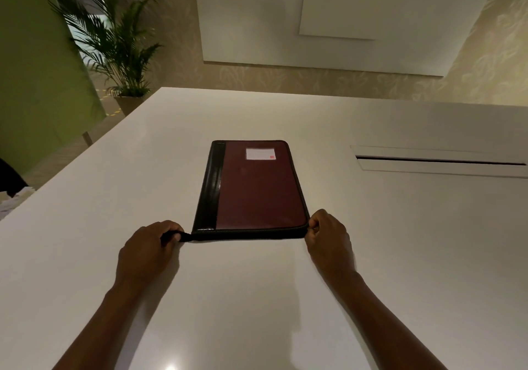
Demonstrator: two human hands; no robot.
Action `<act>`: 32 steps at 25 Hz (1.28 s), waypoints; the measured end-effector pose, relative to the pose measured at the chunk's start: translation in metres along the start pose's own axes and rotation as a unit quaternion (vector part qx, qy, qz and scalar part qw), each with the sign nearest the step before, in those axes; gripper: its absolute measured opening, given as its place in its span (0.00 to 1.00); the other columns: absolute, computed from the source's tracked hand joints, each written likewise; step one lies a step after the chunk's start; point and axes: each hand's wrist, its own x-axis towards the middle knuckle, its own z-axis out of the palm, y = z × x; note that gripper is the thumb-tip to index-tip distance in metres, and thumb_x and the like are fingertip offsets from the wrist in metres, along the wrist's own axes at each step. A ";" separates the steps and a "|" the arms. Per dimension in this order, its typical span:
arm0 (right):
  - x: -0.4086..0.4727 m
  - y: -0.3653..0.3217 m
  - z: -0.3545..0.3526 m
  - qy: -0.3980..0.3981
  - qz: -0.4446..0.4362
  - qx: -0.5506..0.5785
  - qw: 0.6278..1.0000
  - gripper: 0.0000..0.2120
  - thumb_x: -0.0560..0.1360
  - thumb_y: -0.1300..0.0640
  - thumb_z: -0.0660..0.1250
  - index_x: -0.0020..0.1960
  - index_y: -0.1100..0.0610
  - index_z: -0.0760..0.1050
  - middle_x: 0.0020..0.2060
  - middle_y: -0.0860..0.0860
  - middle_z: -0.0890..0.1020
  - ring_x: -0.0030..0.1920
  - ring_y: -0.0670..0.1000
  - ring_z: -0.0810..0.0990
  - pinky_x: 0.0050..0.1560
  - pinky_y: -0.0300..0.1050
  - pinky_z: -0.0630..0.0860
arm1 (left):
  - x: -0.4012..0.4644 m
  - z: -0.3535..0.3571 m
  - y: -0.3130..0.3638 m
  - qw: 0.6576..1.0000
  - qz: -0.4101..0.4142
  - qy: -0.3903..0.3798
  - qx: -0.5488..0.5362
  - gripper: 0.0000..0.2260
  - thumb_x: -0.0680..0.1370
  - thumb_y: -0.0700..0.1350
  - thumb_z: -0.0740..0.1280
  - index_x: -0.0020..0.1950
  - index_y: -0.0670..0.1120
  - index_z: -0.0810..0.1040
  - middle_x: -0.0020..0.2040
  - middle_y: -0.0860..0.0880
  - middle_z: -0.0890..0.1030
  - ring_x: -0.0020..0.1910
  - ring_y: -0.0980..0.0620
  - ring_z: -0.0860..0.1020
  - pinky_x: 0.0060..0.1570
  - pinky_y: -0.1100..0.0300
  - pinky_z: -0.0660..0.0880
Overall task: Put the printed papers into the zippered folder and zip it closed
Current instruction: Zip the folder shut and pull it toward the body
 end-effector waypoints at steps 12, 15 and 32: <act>0.015 0.010 -0.002 -0.022 0.047 0.003 0.999 0.05 0.71 0.60 0.64 0.37 0.52 0.73 0.30 0.45 0.77 0.30 0.44 0.74 0.25 0.38 0.60 | 0.017 0.090 0.180 0.937 0.314 -0.149 0.037 0.31 0.78 0.60 0.62 0.79 0.52 0.57 0.80 0.51 0.59 0.79 0.49 0.56 0.75 0.51 0.50; 0.016 0.013 0.000 -0.030 0.028 0.003 0.999 0.07 0.72 0.60 0.66 0.36 0.52 0.75 0.29 0.45 0.78 0.31 0.43 0.74 0.27 0.36 0.61 | 0.017 0.112 0.180 0.936 0.305 -0.152 0.094 0.31 0.80 0.59 0.57 0.80 0.50 0.54 0.81 0.48 0.56 0.80 0.45 0.52 0.76 0.46 0.48; 0.080 0.024 0.006 -0.071 -0.084 -0.073 0.991 0.07 0.77 0.58 0.64 0.40 0.55 0.72 0.34 0.49 0.78 0.33 0.51 0.76 0.33 0.43 0.70 | 0.019 0.121 0.174 0.930 0.317 -0.160 0.094 0.24 0.84 0.52 0.51 0.80 0.50 0.55 0.80 0.50 0.58 0.79 0.39 0.54 0.76 0.43 0.47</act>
